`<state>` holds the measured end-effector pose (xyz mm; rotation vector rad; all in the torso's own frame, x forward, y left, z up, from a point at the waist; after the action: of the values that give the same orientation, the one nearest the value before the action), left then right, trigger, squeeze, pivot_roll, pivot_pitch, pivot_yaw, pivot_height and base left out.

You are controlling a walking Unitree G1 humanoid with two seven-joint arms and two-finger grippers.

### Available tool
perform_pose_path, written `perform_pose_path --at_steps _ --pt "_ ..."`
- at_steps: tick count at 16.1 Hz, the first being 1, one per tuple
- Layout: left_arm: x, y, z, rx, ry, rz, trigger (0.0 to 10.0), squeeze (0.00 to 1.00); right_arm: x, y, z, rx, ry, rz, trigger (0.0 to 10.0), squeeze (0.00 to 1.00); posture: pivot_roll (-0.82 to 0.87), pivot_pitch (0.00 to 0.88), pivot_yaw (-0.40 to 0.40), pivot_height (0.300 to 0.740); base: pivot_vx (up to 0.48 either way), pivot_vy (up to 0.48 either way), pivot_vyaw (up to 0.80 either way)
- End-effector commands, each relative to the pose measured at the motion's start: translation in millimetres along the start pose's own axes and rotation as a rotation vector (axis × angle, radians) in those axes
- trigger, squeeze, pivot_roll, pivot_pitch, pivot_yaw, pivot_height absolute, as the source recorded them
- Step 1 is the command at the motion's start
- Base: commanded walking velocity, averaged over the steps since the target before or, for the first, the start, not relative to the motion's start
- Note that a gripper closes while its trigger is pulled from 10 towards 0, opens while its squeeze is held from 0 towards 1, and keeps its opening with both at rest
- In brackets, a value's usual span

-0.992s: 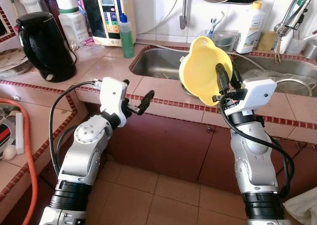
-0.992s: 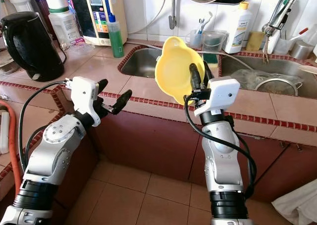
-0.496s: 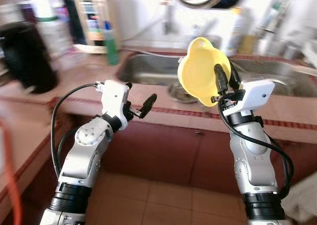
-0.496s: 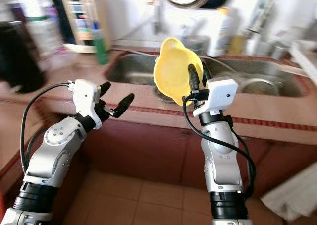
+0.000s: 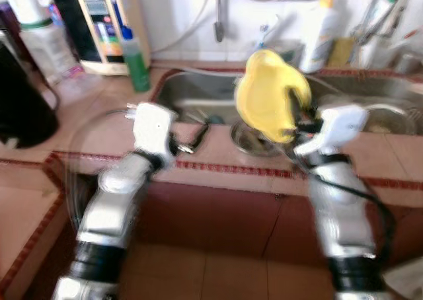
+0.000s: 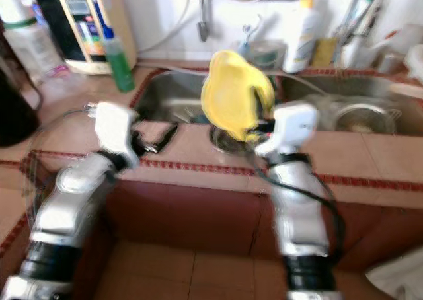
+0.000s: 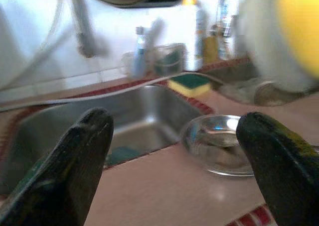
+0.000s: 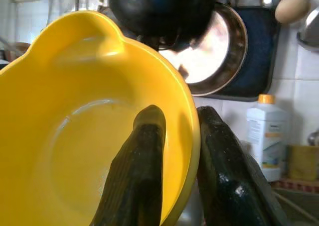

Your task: Kitchen organization

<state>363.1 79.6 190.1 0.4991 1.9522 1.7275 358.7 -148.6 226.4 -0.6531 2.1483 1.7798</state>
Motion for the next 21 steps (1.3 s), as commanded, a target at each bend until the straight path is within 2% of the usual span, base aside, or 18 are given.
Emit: perform_pose_path --at_steps 1,9,11,21 --pt "5.7 7.1 10.7 -0.021 0.023 -0.014 10.0 0.0 -6.2 14.7 9.7 -0.011 0.024 -0.059 10.0 0.0 -0.13 0.0 0.053 0.74 0.409 0.0 0.0" --pt "4.4 9.0 10.5 -0.019 0.02 -0.018 10.0 0.0 -8.9 15.0 8.3 -0.015 0.017 -0.056 10.0 0.0 -0.13 0.0 0.052 0.74 0.425 0.0 0.0" --pt "3.6 9.1 8.8 0.005 0.023 -0.03 10.0 0.0 -9.8 14.2 8.2 -0.023 0.016 -0.05 10.0 0.0 -0.13 0.0 0.052 0.74 0.133 0.0 -0.75" --pt "4.2 8.3 7.6 -0.007 0.014 -0.021 10.0 0.0 -13.3 12.9 7.0 -0.026 0.016 -0.037 10.0 0.0 -0.12 0.0 0.044 0.74 0.0 0.0 -0.73"
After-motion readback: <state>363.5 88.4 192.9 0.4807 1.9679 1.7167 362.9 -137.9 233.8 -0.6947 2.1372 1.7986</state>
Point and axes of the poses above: a point about 5 cm out from each wrist's last joint towards the gripper, its own x axis pointing back from the gripper into the wrist, its own y axis along the axis of the wrist's last joint, z = x × y, the point moved 5 cm from there along -x, pointing out of the wrist towards the gripper, and after that the axes turned 9 degrees about x, right-handed, at the moved point
